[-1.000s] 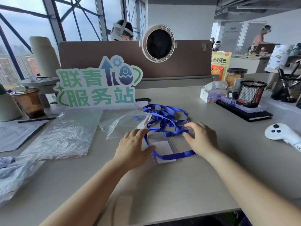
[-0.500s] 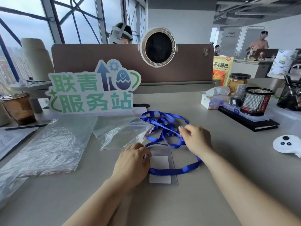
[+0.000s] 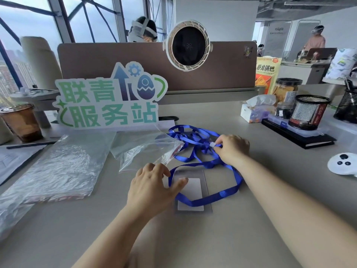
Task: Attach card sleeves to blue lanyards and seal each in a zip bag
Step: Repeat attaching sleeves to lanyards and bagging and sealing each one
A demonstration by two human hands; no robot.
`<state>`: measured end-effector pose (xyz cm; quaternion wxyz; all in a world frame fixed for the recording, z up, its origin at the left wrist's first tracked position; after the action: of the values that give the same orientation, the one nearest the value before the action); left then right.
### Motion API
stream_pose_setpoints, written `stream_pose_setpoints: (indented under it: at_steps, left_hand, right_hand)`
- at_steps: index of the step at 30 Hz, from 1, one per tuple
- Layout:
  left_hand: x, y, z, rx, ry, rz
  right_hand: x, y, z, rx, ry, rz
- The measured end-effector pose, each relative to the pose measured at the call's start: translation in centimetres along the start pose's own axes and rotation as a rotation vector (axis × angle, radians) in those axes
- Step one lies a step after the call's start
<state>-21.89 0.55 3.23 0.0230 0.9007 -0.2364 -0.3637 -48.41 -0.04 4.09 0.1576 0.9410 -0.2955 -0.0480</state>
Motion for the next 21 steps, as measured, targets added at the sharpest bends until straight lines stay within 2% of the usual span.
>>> stream_pose_setpoints:
  at_steps: [4,8,10,15,18,21]
  left_hand:
    - [0.6,-0.2,0.7,0.083,0.004,-0.009]
    - [0.9,-0.4,0.6,0.066,-0.018,0.004]
    - [1.2,-0.4,0.5,0.062,-0.065,-0.008]
    - [1.4,-0.1,0.9,0.105,-0.152,0.047]
    - [0.5,-0.4,1.4,0.158,-0.091,0.080]
    - [-0.6,-0.8,1.9,0.181,-0.020,0.102]
  right_hand:
    - [-1.0,-1.3,-2.4,-0.160,0.264,0.043]
    - [-1.1,-4.4,-5.5,-0.396,0.495,0.010]
    - [-1.4,-5.8,-6.5,-0.452,0.612,0.010]
    - [-2.6,-7.5,-6.0,-0.295,0.860,0.076]
    - [-3.2,-6.6,-5.8,-0.109,0.942,0.141]
    - [-3.5,-5.5,-7.3,-0.026,0.981,0.130]
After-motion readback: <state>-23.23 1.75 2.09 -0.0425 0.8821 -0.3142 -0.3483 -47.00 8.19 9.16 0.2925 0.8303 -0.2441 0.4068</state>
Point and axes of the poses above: each hand's wrist, its own y-axis towards the middle knuckle, its own z-axis out of the palm, x = y × z, the point moved 4 cm from there along y, towards the middle knuckle, and after that the axes turned 15 degrees about -y, right-handed, at the moved point
